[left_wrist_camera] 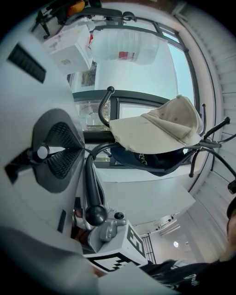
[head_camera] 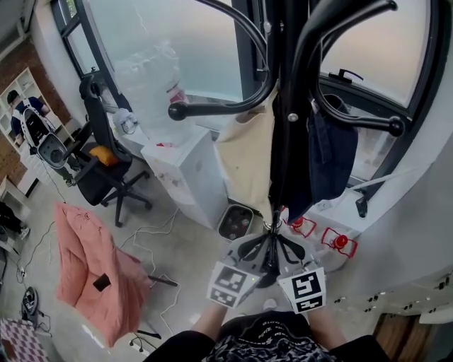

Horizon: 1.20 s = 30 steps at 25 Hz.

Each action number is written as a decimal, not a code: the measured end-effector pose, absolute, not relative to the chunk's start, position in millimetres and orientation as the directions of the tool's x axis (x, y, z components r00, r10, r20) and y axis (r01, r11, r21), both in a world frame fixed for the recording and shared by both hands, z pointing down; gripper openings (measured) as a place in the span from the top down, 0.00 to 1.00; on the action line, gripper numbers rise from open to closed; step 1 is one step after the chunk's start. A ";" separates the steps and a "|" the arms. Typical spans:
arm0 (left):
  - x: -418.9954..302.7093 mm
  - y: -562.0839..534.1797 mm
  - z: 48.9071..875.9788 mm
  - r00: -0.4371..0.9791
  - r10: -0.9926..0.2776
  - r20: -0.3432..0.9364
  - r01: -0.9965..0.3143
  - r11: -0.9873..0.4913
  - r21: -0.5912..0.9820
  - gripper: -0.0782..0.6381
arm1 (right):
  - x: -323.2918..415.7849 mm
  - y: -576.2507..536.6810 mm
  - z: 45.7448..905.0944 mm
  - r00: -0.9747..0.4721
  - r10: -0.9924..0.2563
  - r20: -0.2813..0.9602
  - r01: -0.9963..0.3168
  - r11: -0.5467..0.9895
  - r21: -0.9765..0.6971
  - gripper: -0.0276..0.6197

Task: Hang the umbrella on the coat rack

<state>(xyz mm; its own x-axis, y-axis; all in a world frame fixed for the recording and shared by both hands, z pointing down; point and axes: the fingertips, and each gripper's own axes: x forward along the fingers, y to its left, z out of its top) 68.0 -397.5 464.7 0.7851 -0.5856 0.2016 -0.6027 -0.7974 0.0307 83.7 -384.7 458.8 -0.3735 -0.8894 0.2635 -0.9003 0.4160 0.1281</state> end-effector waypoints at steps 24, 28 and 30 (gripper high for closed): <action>68.7 -390.7 474.0 0.824 -0.543 0.158 -0.566 -0.798 0.206 0.87 | 79.2 -380.4 469.6 -0.408 -0.871 0.273 -0.894 0.442 0.074 0.94; 65.5 -388.1 475.0 0.832 -0.535 0.151 -0.555 -0.791 0.259 0.86 | 81.4 -374.7 468.7 -0.409 -0.873 0.267 -0.896 0.439 0.063 0.88; 58.8 -389.4 477.0 0.826 -0.542 0.154 -0.562 -0.774 0.291 0.76 | 80.9 -370.8 470.0 -0.417 -0.866 0.276 -0.891 0.449 0.065 0.87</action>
